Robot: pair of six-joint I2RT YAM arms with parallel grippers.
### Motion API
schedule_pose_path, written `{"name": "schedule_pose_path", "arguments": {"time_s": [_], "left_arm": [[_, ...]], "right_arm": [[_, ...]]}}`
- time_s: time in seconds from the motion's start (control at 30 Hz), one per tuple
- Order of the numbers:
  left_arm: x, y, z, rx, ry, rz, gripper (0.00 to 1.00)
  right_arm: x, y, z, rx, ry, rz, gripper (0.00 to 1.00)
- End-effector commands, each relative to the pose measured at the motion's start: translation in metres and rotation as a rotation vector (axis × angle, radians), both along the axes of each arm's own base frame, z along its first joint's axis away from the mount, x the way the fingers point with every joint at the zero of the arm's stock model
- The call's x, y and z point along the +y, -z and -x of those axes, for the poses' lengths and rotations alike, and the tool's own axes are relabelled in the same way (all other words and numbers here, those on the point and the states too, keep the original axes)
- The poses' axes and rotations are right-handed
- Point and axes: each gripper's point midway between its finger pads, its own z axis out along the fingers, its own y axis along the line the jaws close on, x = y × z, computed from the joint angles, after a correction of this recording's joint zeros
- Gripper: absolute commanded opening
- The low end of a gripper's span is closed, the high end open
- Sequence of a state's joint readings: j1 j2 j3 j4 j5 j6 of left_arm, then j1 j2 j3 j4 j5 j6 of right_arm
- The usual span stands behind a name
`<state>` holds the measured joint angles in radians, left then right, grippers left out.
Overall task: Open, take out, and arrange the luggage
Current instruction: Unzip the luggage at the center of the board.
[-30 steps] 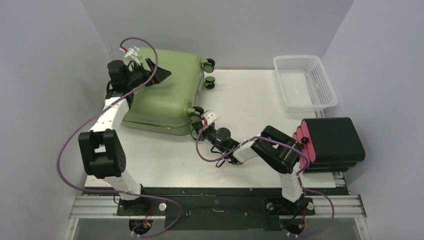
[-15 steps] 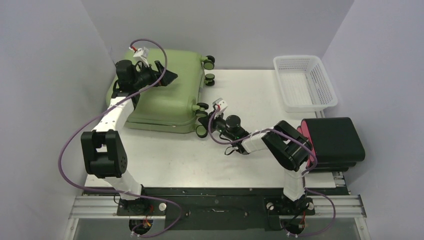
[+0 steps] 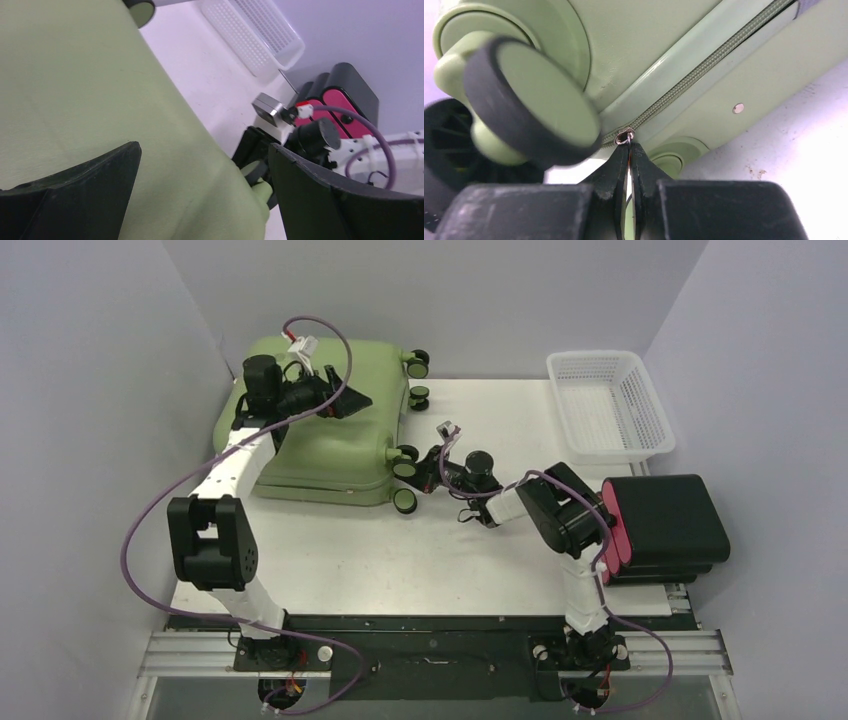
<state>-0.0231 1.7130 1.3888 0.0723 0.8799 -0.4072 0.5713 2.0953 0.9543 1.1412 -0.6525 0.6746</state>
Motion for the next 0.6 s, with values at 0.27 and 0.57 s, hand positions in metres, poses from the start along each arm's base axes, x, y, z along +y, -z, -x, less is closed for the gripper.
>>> {"name": "schedule_pose_path", "arguments": {"time_s": [0.27,0.57], "left_arm": [[-0.072,0.005,0.043,0.116,0.237,-0.011,0.98],[-0.145,0.028,0.066,0.138,0.378,-0.131,0.97]], "right_arm": [[-0.011,-0.028,-0.045,-0.06,0.019,-0.088,0.0],[-0.019,-0.018,-0.051,-0.128,0.042,0.059,0.0]]}}
